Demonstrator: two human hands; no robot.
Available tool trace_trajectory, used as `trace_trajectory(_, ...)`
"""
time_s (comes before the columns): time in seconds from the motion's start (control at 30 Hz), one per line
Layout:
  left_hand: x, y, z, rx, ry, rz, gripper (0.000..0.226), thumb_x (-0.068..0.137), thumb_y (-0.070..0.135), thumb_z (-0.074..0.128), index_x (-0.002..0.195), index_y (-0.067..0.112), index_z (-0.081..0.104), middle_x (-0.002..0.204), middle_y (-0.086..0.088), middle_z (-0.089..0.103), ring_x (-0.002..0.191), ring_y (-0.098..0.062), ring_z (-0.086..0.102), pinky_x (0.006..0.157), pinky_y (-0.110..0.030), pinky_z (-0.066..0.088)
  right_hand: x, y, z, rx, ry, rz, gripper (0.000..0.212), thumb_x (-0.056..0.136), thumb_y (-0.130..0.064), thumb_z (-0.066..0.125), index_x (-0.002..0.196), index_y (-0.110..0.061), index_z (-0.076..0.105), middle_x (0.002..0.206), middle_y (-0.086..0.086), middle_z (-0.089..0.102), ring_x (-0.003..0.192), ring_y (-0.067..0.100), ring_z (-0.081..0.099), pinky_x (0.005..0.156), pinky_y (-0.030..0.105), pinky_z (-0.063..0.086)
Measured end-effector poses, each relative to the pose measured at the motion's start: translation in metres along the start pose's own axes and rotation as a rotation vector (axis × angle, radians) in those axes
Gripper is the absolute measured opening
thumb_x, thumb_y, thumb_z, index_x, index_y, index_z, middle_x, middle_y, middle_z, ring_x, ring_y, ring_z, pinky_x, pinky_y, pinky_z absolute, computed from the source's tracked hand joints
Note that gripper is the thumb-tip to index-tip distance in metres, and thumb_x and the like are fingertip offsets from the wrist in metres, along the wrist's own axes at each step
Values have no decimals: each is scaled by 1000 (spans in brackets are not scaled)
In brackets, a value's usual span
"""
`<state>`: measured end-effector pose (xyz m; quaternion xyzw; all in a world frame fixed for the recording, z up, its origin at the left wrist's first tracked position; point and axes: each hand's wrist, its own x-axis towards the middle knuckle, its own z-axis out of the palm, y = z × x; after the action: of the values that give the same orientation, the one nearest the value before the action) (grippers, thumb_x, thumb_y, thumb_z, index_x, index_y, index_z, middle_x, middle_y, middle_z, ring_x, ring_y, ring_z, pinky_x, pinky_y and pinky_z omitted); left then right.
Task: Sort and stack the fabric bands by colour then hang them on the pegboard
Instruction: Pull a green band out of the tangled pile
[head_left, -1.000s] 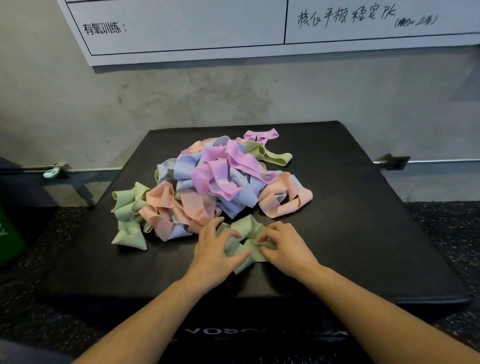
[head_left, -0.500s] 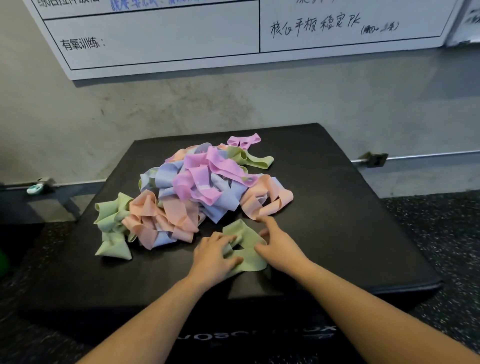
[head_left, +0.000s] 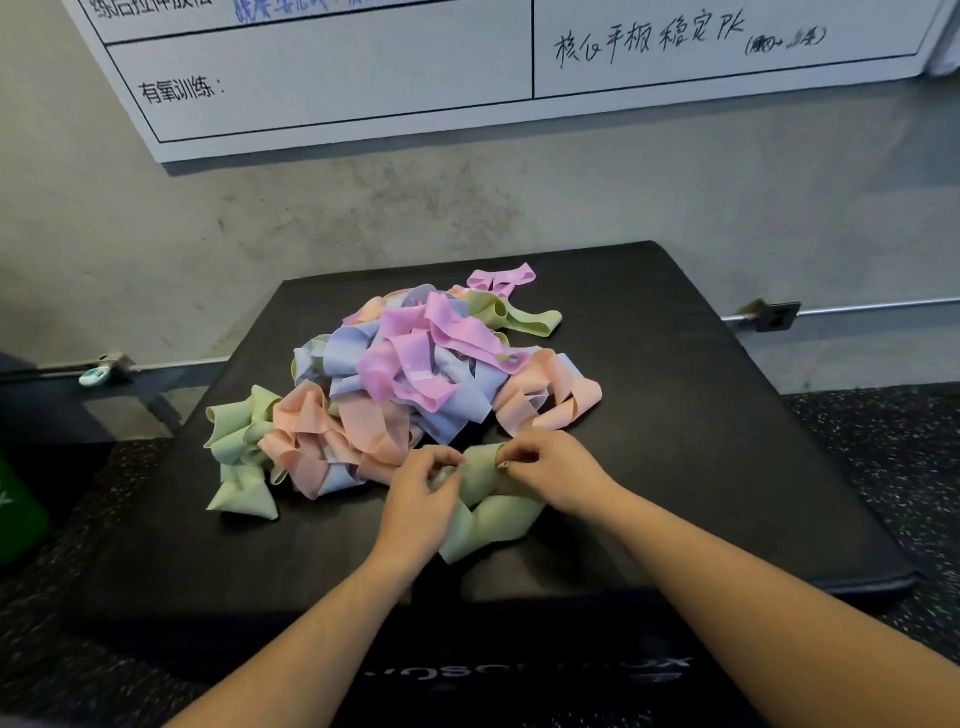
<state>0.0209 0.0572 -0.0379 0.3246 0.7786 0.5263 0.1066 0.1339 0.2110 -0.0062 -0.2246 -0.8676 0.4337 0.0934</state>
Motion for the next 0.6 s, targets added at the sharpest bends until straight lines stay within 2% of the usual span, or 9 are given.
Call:
trace_trajectory(0.1, 0, 7, -7, -95, -18, -121, 30, 93, 0, 63, 103, 28, 61, 113, 3, 65, 108, -7, 58, 88, -8, 40, -19, -12, -17, 166, 51, -51, 26, 92, -10, 67, 86, -33, 76, 91, -22, 67, 86, -9, 61, 76, 5, 44)
trace_trajectory(0.17, -5, 17, -9, -174, -64, -146, 31, 95, 1, 63, 109, 29, 59, 115, 8, 64, 111, -9, 59, 88, -10, 43, -31, -20, -28, 297, 71, -81, 29, 92, -11, 70, 85, -39, 74, 95, -20, 71, 92, -5, 63, 79, 9, 48)
trace_trajectory(0.27, -16, 37, -6, -277, -88, -115, 24, 100, 10, 60, 112, 31, 60, 117, 12, 64, 113, -8, 62, 87, -12, 47, -46, -32, -36, 498, 124, -109, 17, 89, -7, 74, 90, -24, 76, 88, -8, 71, 84, 4, 65, 75, 19, 54)
trace_trajectory(0.33, -25, 53, -4, -457, -127, -151, 17, 101, 31, 54, 117, 31, 60, 121, 8, 64, 108, -8, 66, 86, -17, 50, -54, -38, -40, 541, 155, -114, 11, 89, -3, 73, 88, -14, 75, 83, -6, 71, 79, 3, 63, 73, 18, 52)
trace_trajectory(0.4, -33, 66, -2, -558, -205, -181, 30, 91, 44, 56, 120, 35, 58, 122, 8, 66, 107, -9, 67, 83, -26, 54, -63, -45, -43, 520, 153, -119, 13, 90, -2, 71, 84, -14, 75, 79, -12, 71, 77, -2, 62, 73, 14, 48)
trace_trajectory(0.5, -46, 77, 5, -465, -294, -90, 36, 91, 13, 73, 119, 32, 61, 106, 16, 72, 99, -3, 68, 77, -21, 55, -76, -52, -47, 597, 146, -110, 18, 92, 1, 66, 83, -14, 72, 79, -13, 69, 77, -2, 61, 71, 14, 48)
trace_trajectory(0.6, -55, 83, 13, -454, -246, -55, 27, 90, 4, 73, 109, 23, 69, 99, 9, 76, 95, -8, 68, 79, -19, 53, -87, -57, -49, 697, 168, -95, 21, 92, 0, 66, 85, -19, 72, 79, -9, 66, 77, 3, 59, 69, 18, 49)
